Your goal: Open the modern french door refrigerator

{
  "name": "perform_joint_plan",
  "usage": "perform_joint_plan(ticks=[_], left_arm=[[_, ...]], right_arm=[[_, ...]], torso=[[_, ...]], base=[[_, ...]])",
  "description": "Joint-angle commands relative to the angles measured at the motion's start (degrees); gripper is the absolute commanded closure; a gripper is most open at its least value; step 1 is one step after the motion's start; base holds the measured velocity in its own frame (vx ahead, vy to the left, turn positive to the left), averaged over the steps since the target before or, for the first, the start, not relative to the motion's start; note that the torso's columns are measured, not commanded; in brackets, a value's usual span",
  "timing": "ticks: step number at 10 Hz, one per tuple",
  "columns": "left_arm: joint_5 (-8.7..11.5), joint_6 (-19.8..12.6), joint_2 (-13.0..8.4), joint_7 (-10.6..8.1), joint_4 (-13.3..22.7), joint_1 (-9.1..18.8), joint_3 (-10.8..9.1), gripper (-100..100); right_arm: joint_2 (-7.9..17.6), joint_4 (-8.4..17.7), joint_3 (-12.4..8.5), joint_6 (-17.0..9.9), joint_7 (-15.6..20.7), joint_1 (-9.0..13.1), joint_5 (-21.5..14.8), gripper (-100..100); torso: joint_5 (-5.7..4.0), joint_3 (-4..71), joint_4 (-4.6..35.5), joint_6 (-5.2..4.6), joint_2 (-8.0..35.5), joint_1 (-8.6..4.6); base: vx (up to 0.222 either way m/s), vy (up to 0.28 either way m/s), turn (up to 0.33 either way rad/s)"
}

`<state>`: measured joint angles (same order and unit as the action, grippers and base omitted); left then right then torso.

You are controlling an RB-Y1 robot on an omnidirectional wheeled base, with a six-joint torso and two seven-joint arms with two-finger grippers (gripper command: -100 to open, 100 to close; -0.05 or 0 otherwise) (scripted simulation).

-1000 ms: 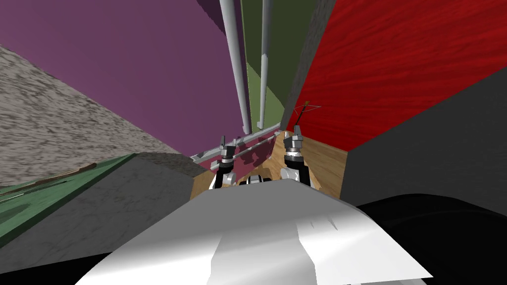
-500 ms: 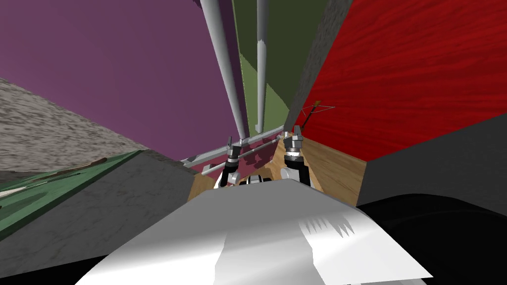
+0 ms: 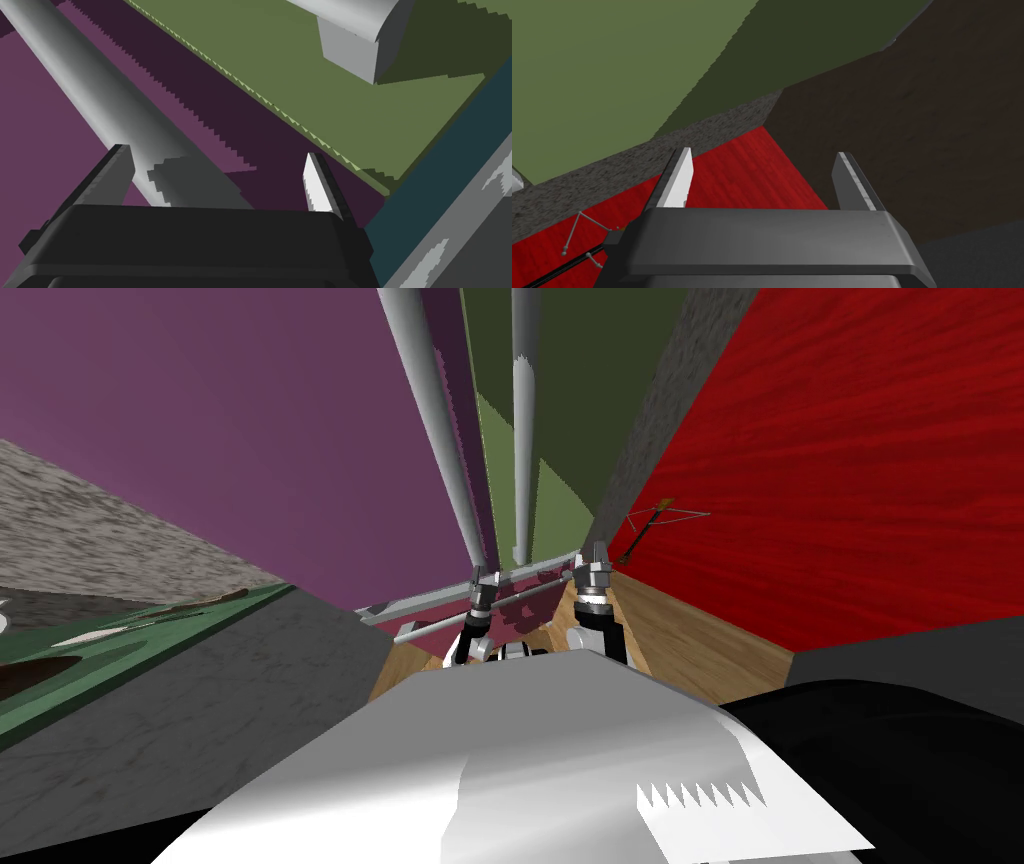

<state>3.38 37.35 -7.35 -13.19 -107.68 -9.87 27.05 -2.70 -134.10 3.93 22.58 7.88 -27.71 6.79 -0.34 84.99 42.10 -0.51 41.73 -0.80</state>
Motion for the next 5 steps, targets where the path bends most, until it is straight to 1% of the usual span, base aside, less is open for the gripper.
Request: perform_joint_plan(ticks=[1,2,3,4,5], left_arm=[[-0.17,0.24,1.24,-1.02,2.54,1.77,2.67,-100],[-0.17,0.52,1.8,-1.34,3.2,2.16,3.37,-100],[-0.17,0.93,3.12,-1.81,4.17,2.73,4.4,-100],[-0.17,1.11,4.18,-2.02,4.59,2.97,4.84,-100],[-0.11,1.06,3.43,-1.9,4.44,2.86,4.36,-100]], right_arm=[[0.0,0.0,0.0,0.0,0.0,0.0,0.0,0],[-0.01,-0.01,0.01,0.0,0.0,0.0,0.0,0],[-0.01,-0.01,0.02,0.01,0.0,-0.01,0.0,0],[-0.01,-0.01,0.01,0.01,0.0,-0.01,0.0,0],[-0.01,-0.01,0.01,0.0,0.0,0.0,0.0,0]], torso=[[-0.12,0.21,-0.05,-0.12,-0.28,-0.33],[-0.04,0.21,-0.08,0.17,-0.33,-0.2],[0.16,-0.11,0.05,0.42,0.12,0.29],[0.3,-0.37,0.16,0.49,0.47,0.66],[0.38,-0.5,0.23,0.51,0.67,0.95]], base=[[0.097,-0.116,0.066],[0.087,-0.152,0.067],[0.097,-0.183,0.125],[0.094,-0.159,0.11],[0.042,-0.07,0.019]])
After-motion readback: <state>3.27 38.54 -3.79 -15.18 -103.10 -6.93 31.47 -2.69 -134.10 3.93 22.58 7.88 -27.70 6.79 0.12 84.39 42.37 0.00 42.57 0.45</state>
